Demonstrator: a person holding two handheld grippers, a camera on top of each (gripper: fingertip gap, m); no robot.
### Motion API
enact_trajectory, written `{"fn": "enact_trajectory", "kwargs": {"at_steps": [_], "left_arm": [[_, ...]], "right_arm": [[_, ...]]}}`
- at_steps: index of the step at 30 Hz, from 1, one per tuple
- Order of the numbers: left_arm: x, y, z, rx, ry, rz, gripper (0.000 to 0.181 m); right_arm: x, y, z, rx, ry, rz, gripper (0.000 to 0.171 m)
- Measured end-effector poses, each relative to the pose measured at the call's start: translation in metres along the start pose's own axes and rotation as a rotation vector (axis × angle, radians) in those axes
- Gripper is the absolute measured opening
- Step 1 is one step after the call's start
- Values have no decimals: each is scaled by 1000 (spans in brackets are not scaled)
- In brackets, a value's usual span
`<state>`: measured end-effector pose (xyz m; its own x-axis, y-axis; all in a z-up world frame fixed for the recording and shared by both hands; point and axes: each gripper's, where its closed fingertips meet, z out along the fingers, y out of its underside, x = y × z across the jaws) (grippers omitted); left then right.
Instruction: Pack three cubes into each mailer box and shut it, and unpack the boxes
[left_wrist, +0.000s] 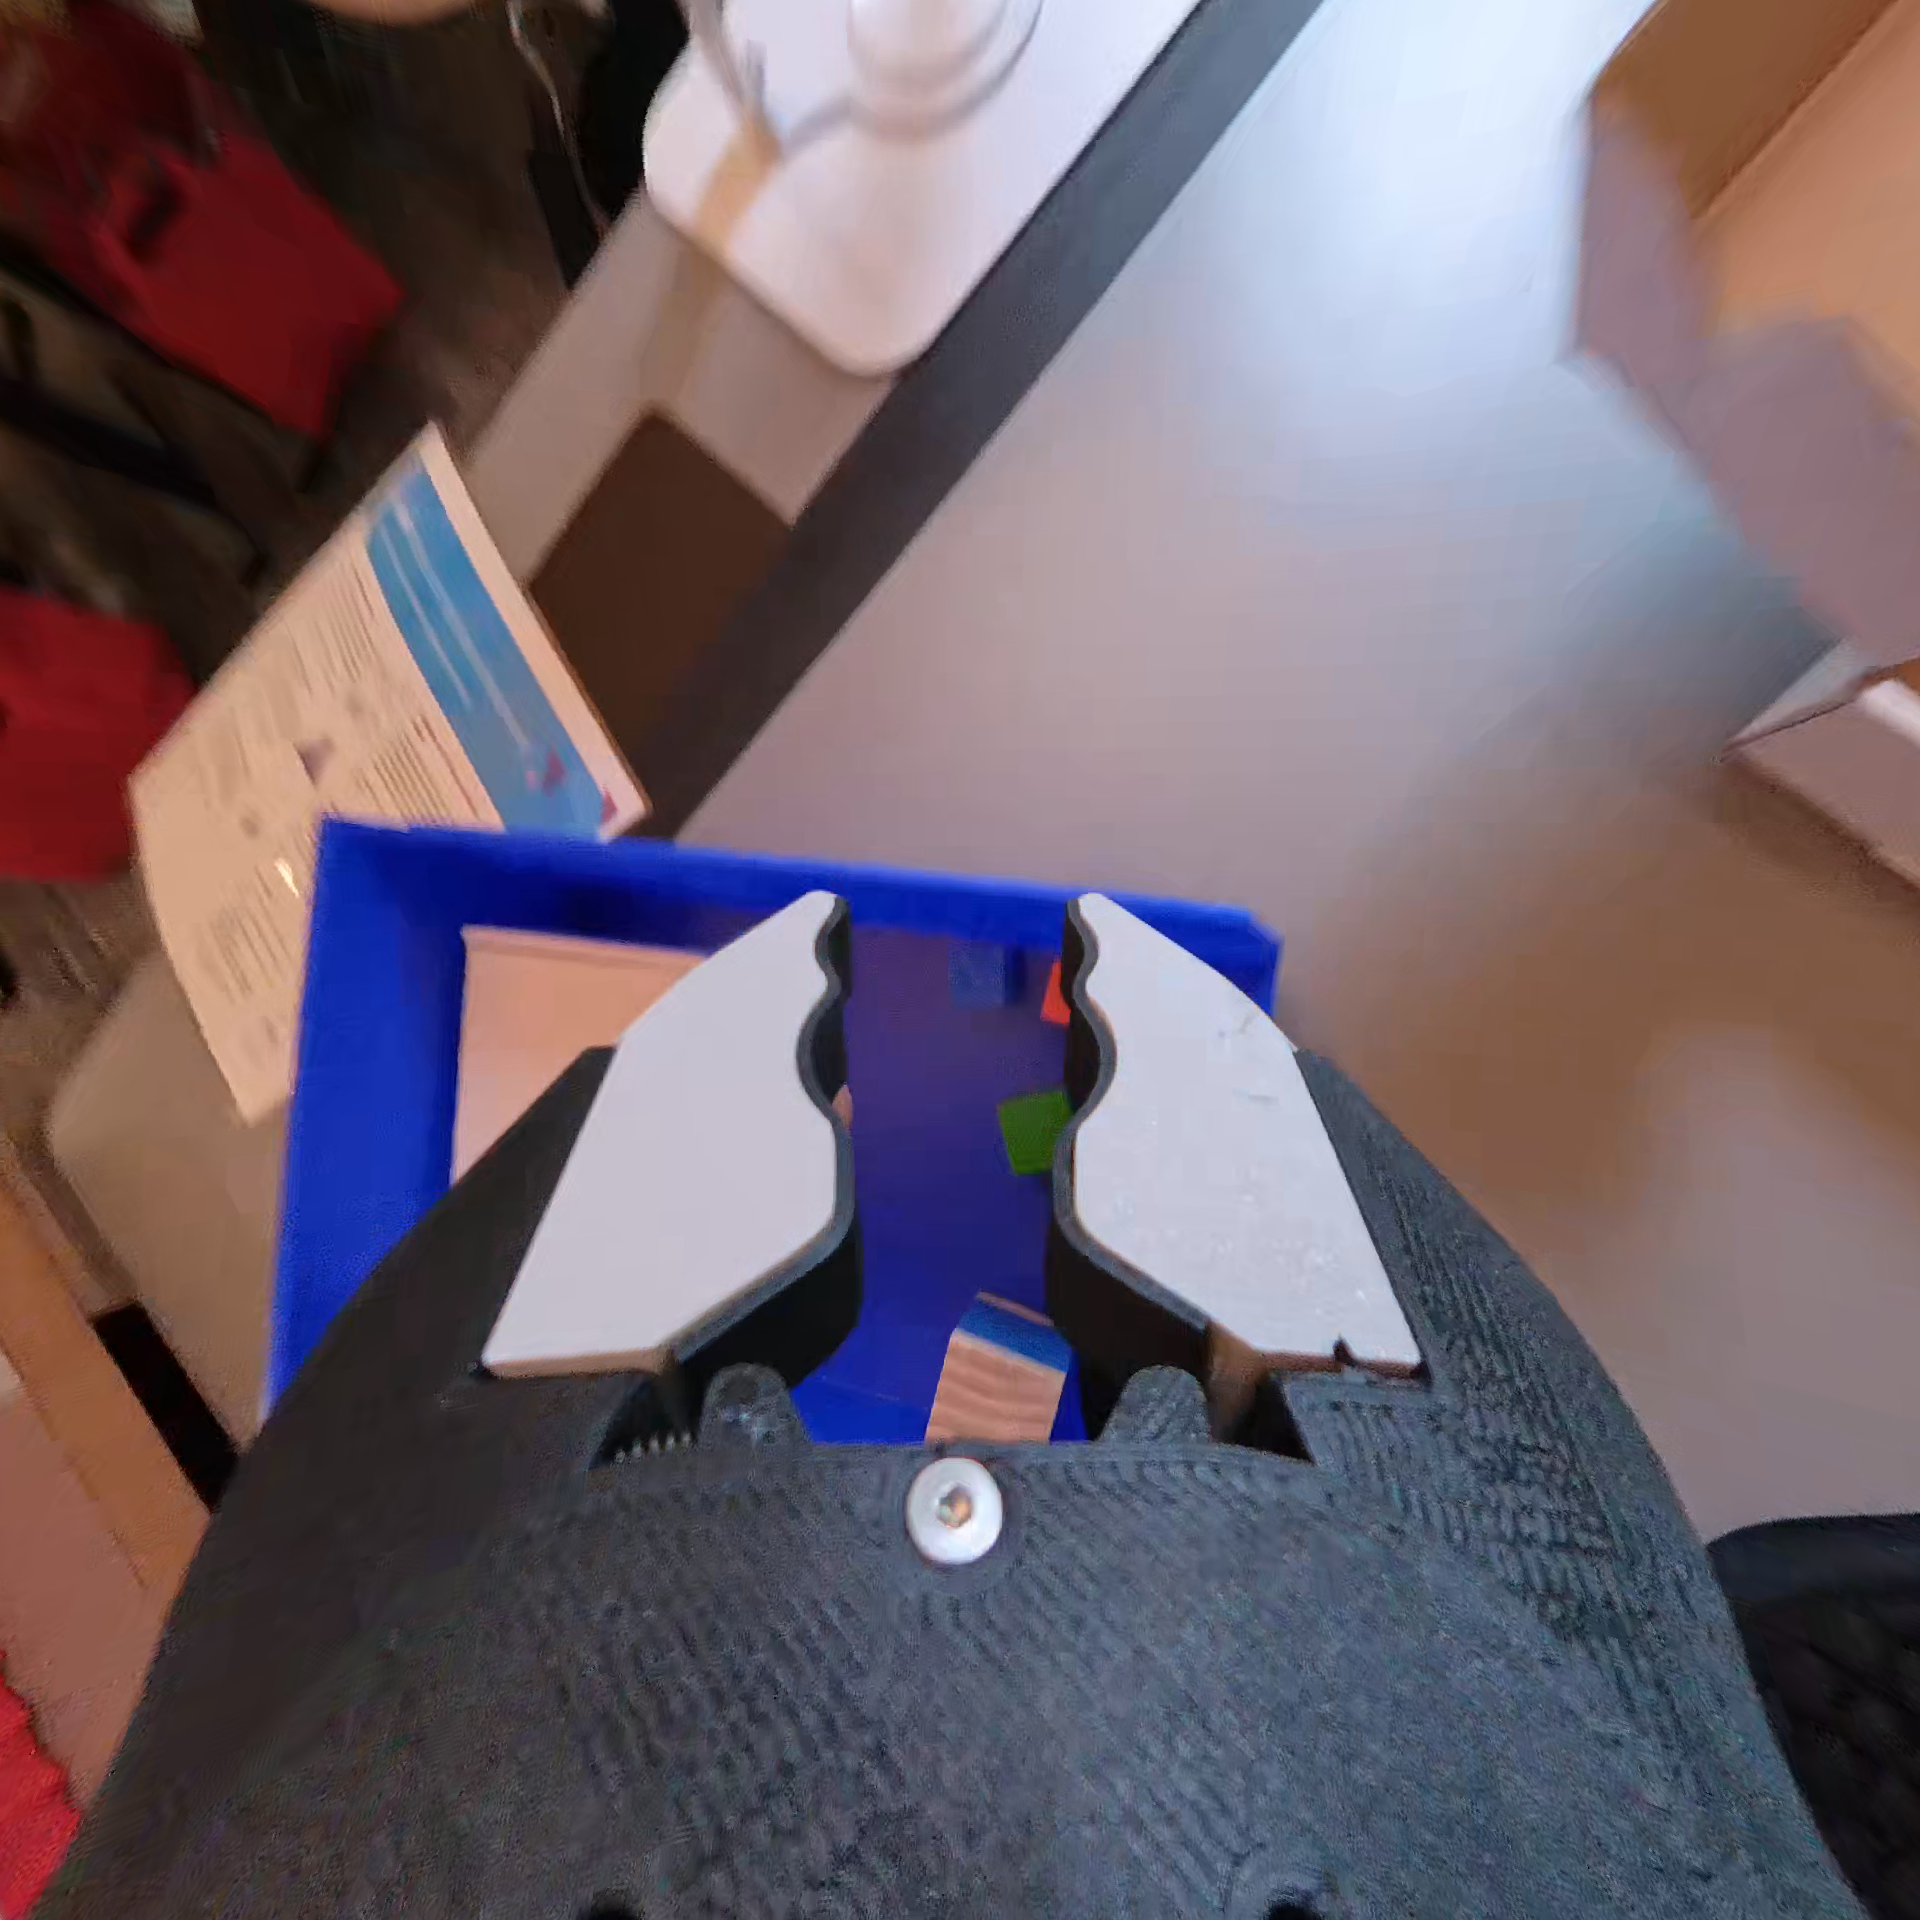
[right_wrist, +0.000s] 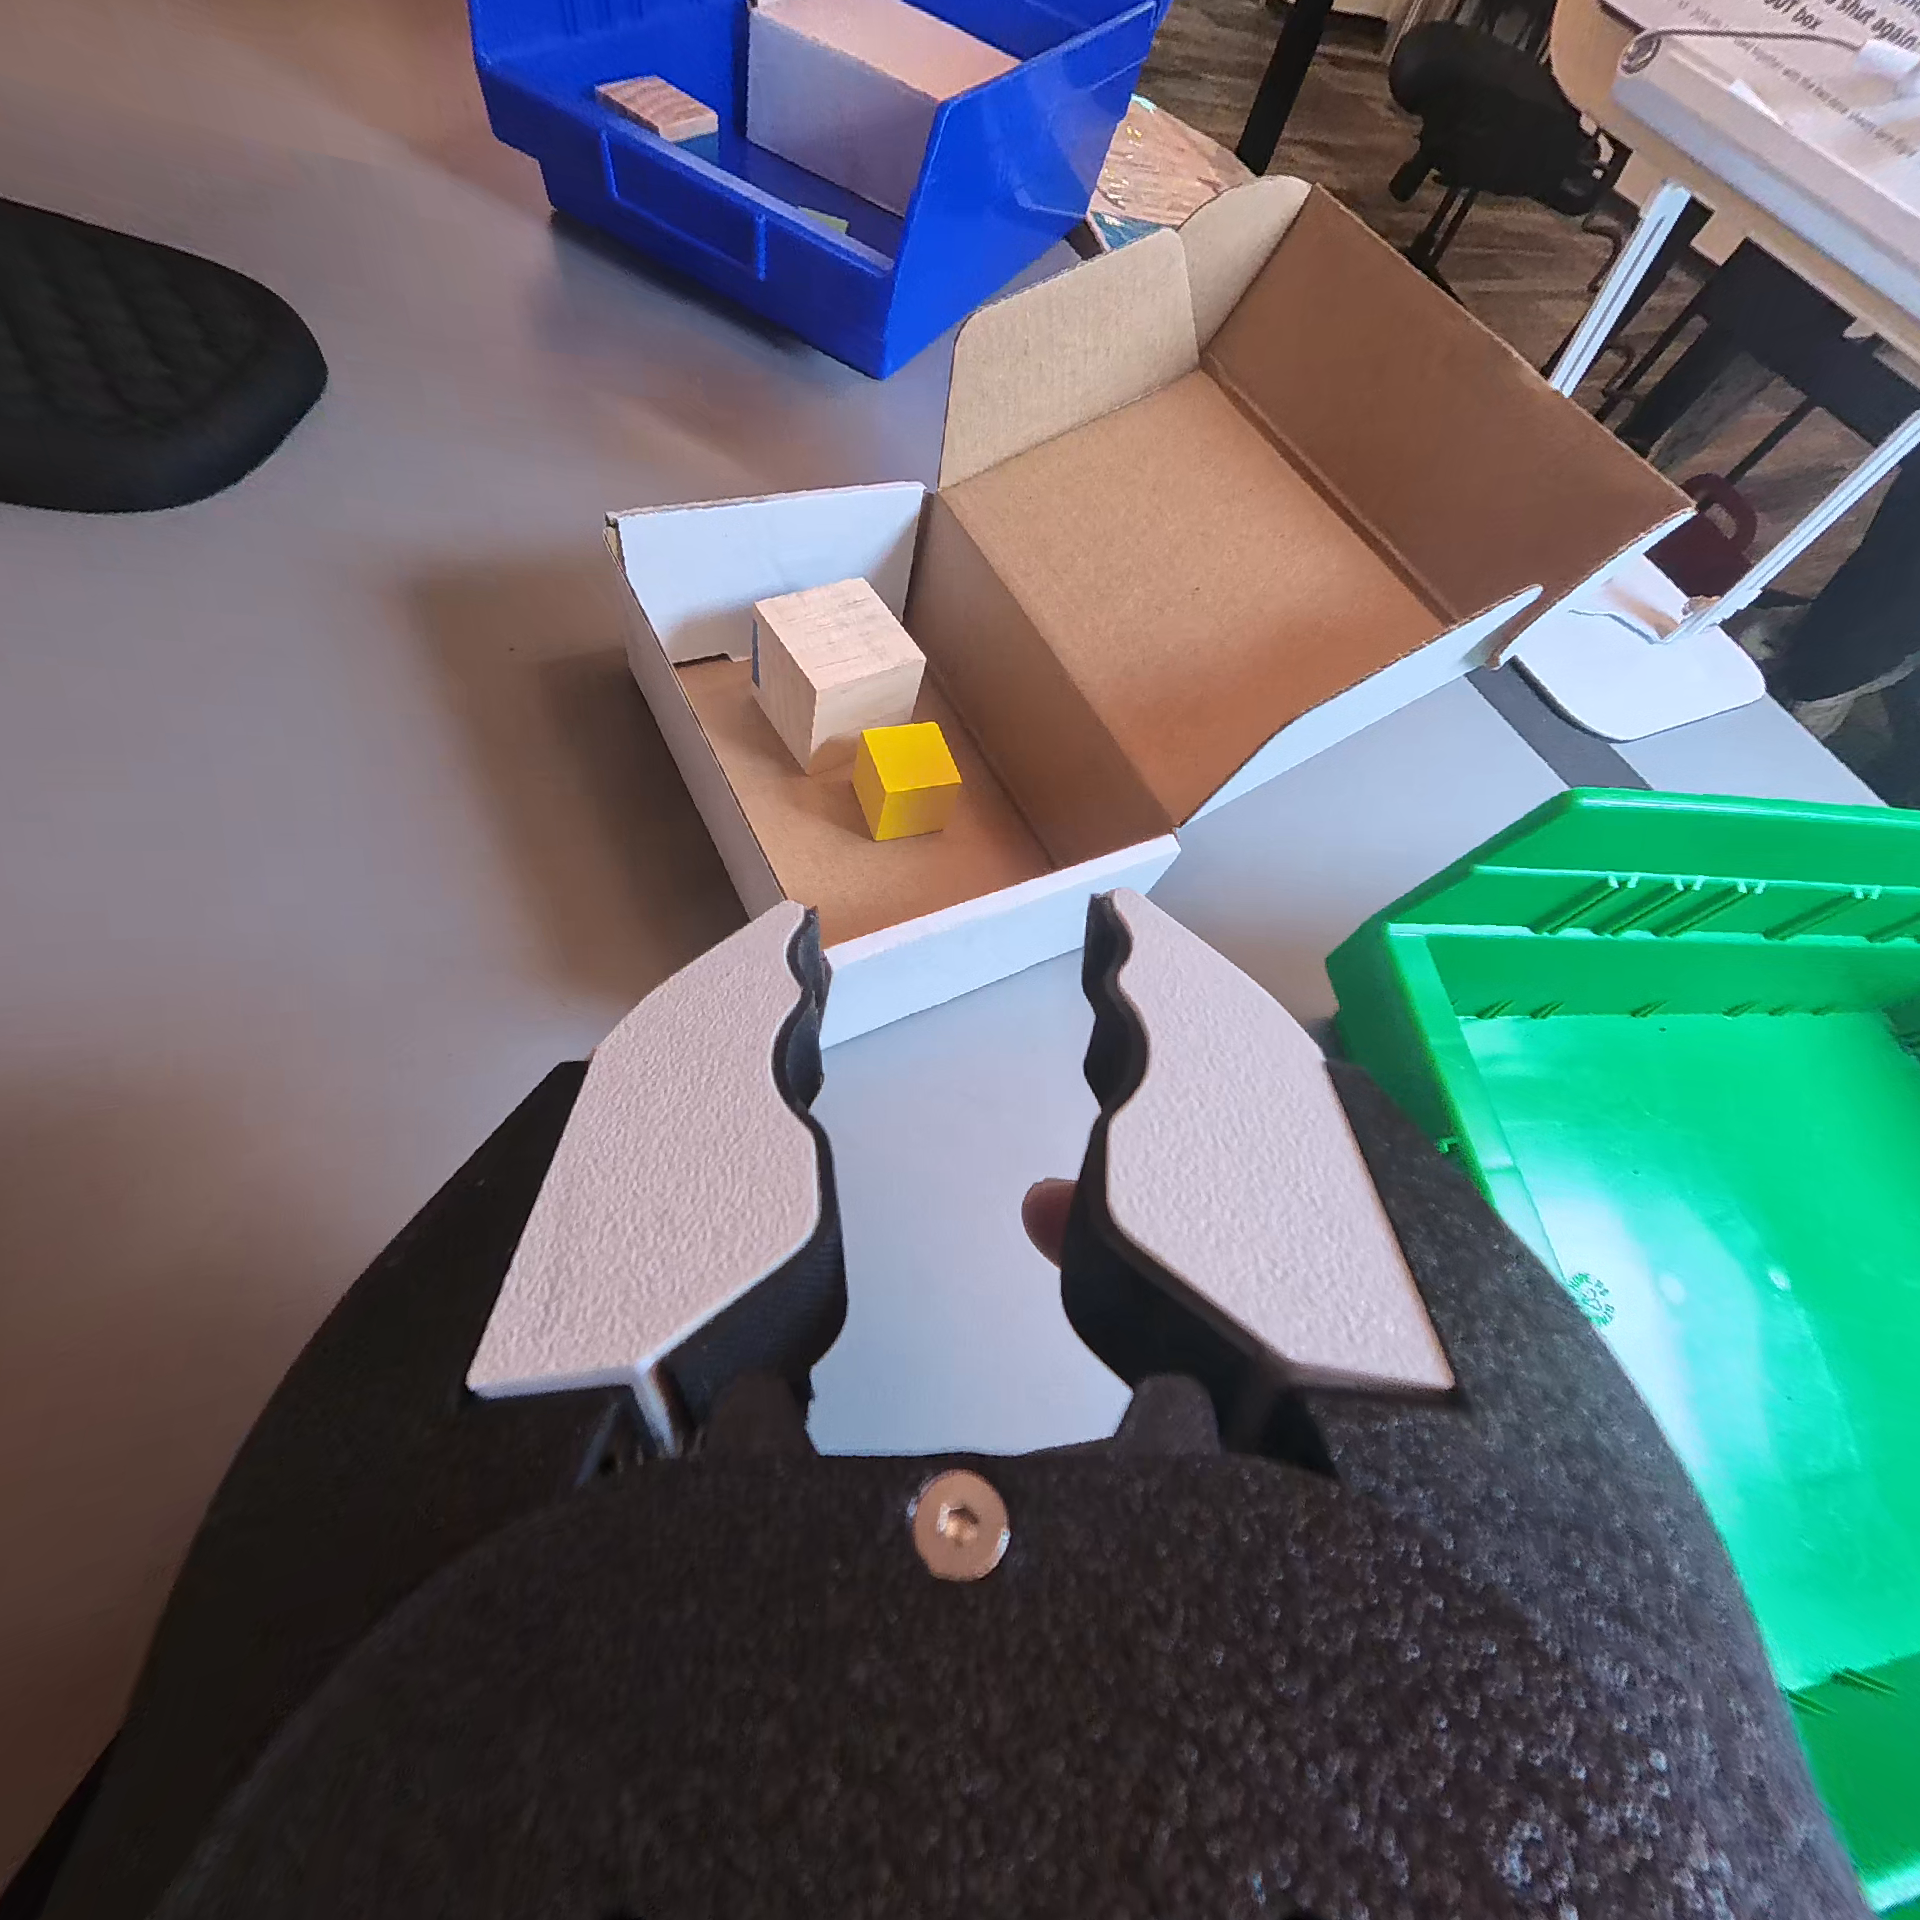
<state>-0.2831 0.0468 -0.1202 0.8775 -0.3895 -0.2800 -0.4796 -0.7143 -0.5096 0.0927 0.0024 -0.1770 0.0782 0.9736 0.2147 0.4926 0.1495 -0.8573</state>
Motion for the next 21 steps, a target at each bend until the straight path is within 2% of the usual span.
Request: {"fn": "enact_trajectory", "kwargs": {"at_steps": [1,6,13,14,17,21], "left_arm": [[-6,18,12,-34,12,-26,39],[-11,75,66,-138,47,-57,40],[2,89,105,-224,104,-78,33],[3,91,108,-248,103,-67,22],[5,90,100,-297,107,-35,21],[-9,60,55,-226,9,24,21]], "right_arm": [[0,-1,0,2,-1,1,48],[-2,-2,1,14,-16,13,49],[-1,1,3,2,-18,14,49],[-1,2,3,-1,-16,12,49],[1,2,2,-4,-4,6,49],[2,1,-2,9,1,8,49]]}}
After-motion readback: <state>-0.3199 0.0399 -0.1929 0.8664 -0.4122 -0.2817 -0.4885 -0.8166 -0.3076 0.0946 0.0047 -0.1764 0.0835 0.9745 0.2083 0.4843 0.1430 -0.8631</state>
